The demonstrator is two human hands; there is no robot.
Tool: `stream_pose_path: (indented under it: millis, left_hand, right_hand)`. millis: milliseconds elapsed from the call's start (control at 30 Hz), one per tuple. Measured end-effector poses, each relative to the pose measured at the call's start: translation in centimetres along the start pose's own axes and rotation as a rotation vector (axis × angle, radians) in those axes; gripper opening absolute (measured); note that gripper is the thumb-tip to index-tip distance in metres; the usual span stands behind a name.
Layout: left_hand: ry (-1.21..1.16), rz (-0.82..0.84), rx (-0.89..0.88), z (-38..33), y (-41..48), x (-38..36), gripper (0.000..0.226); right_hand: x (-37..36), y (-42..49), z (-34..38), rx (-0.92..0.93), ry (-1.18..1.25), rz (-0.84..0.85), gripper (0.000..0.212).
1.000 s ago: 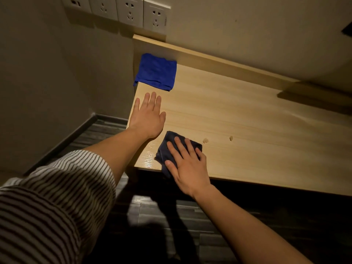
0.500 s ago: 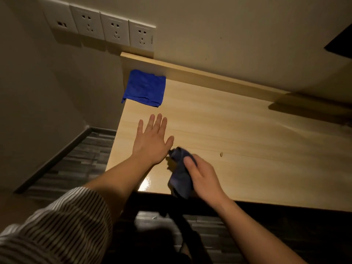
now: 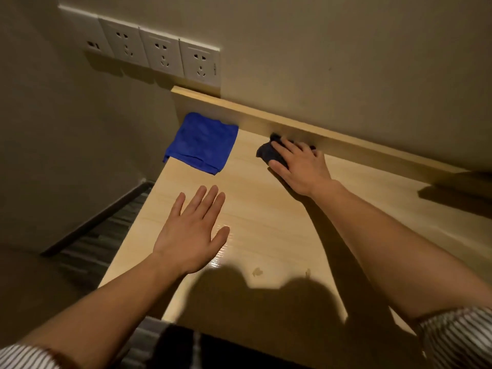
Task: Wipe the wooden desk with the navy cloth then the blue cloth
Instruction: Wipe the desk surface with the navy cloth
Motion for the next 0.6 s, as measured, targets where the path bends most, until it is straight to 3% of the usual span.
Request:
stream_pose_path:
  millis: [267, 400, 600]
  left_hand:
    - [0.023, 0.013, 0.02, -0.4, -0.1, 0.4, 0.075]
    - [0.026, 0.02, 0.021, -0.3, 0.0, 0.6, 0.074]
    - [0.03, 0.042, -0.019, -0.7, -0.7, 0.6, 0.076]
  right_hand:
    - [-0.7, 2.5, -2.2, 0.334, -0.129, 0.006, 0.061]
    - [-1.5, 1.2, -1.4, 0.318, 0.016, 0.02, 0.057]
    - [-1.5, -5.4, 0.6, 0.312, 0.016, 0.055, 0.058]
Point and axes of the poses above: each hand's wrist, its own y-axis towards the middle knuckle, its own x-axis out of the back of the hand, z = x × y, the point moved 1 cm from there along y, towards the middle knuckle, and after that the axes turned 15 degrees about -y, right-handed, at the moved point
